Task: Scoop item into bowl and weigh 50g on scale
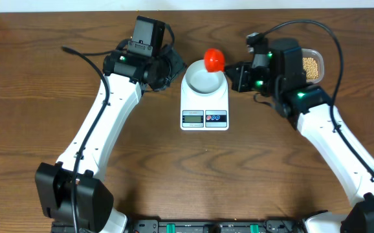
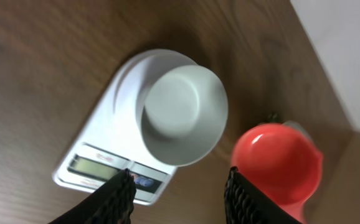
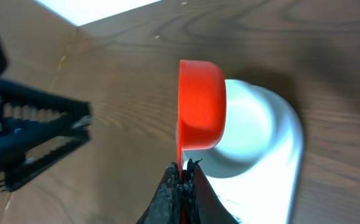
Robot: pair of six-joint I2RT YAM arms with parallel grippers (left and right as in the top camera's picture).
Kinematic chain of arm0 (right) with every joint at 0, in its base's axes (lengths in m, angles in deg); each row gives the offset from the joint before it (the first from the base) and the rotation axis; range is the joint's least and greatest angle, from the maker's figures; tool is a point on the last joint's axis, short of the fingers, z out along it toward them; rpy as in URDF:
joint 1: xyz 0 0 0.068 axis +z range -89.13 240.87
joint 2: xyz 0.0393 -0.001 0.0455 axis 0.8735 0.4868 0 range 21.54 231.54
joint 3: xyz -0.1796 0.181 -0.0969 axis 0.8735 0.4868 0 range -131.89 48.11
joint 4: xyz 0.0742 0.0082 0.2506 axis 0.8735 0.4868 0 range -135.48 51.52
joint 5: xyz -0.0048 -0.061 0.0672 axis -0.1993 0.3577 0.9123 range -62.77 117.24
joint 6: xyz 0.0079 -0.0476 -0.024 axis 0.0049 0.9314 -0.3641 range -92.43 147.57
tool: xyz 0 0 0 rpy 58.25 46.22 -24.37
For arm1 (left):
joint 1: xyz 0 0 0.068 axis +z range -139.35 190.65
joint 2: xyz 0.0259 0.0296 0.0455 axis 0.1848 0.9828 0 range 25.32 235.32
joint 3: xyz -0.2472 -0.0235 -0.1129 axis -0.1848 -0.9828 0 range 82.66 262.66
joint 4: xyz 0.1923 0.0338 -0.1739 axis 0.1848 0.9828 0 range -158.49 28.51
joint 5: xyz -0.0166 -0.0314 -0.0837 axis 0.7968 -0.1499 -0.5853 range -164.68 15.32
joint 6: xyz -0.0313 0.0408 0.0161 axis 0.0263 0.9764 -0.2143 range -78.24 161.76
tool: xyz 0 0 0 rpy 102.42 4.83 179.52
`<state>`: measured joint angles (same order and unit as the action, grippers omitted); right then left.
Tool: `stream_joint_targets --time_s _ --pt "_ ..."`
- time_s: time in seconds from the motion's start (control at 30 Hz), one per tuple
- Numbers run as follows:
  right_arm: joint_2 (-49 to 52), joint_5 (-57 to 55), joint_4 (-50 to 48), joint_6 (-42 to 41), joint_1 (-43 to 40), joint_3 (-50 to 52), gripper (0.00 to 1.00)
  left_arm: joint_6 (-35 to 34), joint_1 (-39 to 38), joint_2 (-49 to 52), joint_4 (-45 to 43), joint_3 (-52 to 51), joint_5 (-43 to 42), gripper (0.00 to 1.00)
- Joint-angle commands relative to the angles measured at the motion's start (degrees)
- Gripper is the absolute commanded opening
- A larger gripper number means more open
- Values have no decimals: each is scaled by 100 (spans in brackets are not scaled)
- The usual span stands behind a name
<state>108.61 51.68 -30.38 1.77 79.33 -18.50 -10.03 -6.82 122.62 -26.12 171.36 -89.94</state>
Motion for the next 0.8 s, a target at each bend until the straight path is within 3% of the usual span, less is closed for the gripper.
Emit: stream_joint_targets --time_s 0.0,0.1,0.27,0.77 --pt "-225 -9 107 289 -310 -116 1 1235 11 -17 7 76 186 49" --pt "-472 11 232 514 -542 -116 1 1648 20 -17 7 76 181 50" --pt "-933 13 503 848 -868 -116 1 1926 20 -17 17 76 184 74" --pt "-1268 28 1449 1373 -1451 -116 1 2675 -280 -15 144 -103 181 76"
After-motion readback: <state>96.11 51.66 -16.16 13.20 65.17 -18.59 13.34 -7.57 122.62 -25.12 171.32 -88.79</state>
